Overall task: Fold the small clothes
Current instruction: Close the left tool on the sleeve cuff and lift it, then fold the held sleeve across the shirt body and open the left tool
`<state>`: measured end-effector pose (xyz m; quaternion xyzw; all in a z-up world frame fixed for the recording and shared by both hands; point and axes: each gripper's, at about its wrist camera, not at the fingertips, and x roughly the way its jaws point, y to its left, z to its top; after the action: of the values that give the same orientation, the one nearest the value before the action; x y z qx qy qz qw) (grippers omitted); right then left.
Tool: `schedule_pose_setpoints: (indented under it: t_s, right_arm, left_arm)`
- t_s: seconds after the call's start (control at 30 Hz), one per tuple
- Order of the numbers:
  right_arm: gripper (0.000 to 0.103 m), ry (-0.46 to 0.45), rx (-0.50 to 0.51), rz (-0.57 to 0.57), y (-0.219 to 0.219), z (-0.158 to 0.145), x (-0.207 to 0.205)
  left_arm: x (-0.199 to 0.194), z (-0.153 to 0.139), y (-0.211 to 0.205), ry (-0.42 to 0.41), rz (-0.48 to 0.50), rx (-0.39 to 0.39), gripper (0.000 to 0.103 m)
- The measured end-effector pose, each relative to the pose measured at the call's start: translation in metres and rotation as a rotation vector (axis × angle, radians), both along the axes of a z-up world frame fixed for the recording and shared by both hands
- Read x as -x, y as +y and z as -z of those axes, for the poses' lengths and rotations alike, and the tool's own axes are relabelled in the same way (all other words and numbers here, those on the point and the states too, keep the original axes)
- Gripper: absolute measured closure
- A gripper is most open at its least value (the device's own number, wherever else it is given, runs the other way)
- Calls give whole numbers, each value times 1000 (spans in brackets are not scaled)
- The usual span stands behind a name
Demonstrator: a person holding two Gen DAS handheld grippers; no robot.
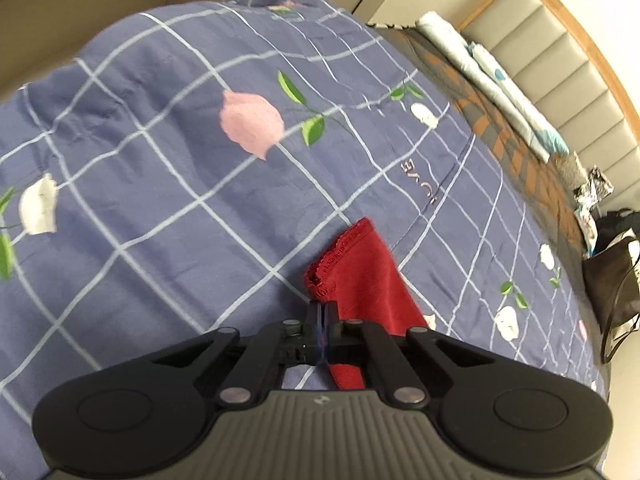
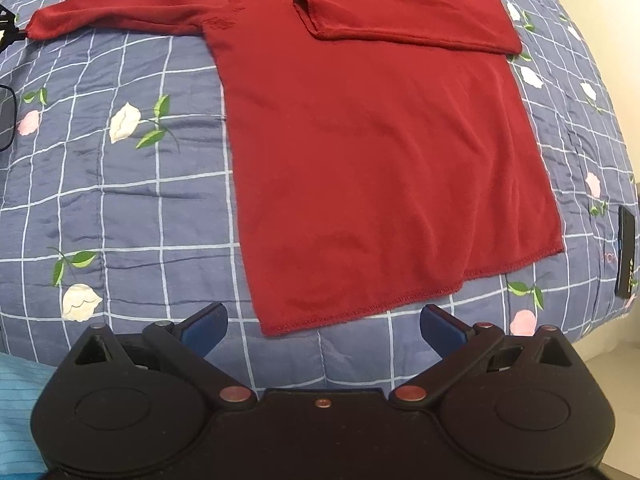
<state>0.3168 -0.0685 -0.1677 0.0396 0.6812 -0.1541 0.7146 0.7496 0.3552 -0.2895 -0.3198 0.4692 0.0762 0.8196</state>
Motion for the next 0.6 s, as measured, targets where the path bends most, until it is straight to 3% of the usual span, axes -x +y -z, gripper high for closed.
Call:
schedule_pose_setpoints:
  t_s: [0.2,0.4,0.6]
  right_arm:
    - [1,-19,-13,-32,8,-2,-6]
    - [1,-42,-31,-56,13,-5,-10]
    - [1,-64,-38,-82,12,-10,-6]
  left_arm:
    - [40,-33,11,-63,-30,-32,103]
    - [86,-50,14,-71,-73,-50,103]
    - [99,-64,11,-87,-81,-51,103]
